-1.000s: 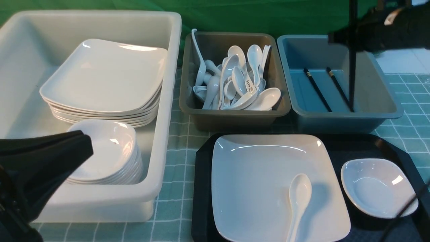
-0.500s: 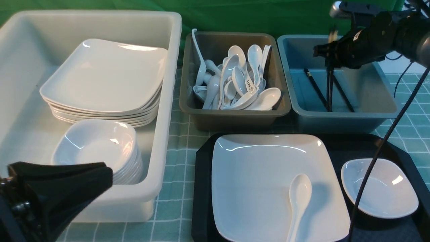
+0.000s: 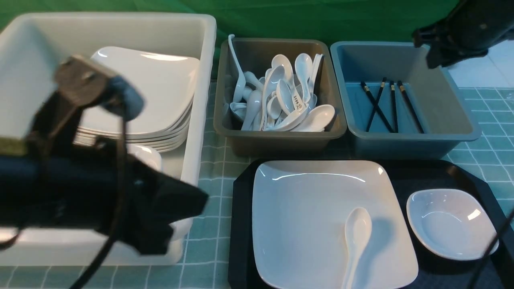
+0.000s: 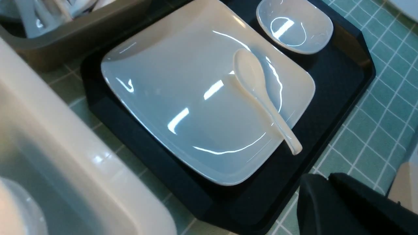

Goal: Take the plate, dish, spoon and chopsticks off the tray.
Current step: Use the left arm to grab a soup spoon from the plate

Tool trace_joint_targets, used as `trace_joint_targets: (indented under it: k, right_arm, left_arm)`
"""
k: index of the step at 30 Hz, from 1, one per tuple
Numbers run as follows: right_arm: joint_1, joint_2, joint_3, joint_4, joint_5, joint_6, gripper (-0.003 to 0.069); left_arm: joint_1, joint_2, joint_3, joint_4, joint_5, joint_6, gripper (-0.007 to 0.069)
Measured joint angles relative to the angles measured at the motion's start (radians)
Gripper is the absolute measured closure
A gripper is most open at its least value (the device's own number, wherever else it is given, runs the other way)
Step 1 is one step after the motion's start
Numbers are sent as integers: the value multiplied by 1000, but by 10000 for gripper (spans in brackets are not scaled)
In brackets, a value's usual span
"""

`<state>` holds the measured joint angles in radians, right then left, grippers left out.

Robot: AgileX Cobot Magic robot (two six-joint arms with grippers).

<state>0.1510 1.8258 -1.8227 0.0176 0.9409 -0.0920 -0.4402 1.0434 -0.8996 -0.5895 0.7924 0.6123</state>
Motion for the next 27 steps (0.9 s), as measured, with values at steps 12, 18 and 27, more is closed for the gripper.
trace_joint_targets:
  k: [12, 18, 27]
  right_arm:
    - [81, -657, 668, -1, 19, 26, 578]
    - [81, -882, 845, -18, 8, 27, 559]
    - [81, -1132, 915, -29, 8, -44, 537]
  left_arm:
    - [-463, 536, -335, 386, -77, -406, 606]
    - [-476, 758, -520, 415, 15, -453, 493]
    - [-476, 1005, -655, 475, 48, -487, 159]
